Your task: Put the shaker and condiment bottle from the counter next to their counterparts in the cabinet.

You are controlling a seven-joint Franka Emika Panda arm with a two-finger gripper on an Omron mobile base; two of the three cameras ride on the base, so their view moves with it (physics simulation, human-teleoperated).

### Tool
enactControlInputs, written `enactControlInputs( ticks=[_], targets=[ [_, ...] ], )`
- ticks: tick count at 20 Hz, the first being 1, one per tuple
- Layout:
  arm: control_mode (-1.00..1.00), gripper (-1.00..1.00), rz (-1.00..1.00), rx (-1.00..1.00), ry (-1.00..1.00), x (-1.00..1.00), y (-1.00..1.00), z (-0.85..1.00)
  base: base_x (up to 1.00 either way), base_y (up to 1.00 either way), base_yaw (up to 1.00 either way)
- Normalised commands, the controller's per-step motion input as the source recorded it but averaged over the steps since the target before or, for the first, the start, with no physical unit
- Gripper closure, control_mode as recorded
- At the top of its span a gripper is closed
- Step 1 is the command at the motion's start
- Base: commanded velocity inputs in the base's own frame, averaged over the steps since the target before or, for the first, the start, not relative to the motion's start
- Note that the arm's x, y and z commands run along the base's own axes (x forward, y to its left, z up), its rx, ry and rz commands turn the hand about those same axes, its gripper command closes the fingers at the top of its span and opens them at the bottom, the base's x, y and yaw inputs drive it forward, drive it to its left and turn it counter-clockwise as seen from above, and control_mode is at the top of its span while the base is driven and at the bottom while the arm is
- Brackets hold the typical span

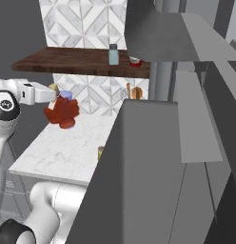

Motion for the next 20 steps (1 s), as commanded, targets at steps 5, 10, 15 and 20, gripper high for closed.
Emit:
enactControlInputs(
  ticks=[5,10,15,20],
  targets=[
    [-1.00,1.00,0.01,0.00,0.03,-0.02,-0.18,0.02,0.00,0.00,0.00],
    [-1.00,1.00,0.15,-0.07,0.08,0.00,-0.32,0.29,0.00,0.00,0.00],
    [-1.00,1.00,0.26,-0.06,0.03,-0.03,-0.22,0.39,0.00,0.00,0.00],
    [-1.00,1.00,0.21,-0.01,0.00,0.00,0.00,0.22,0.00,0.00,0.00]
  ],
)
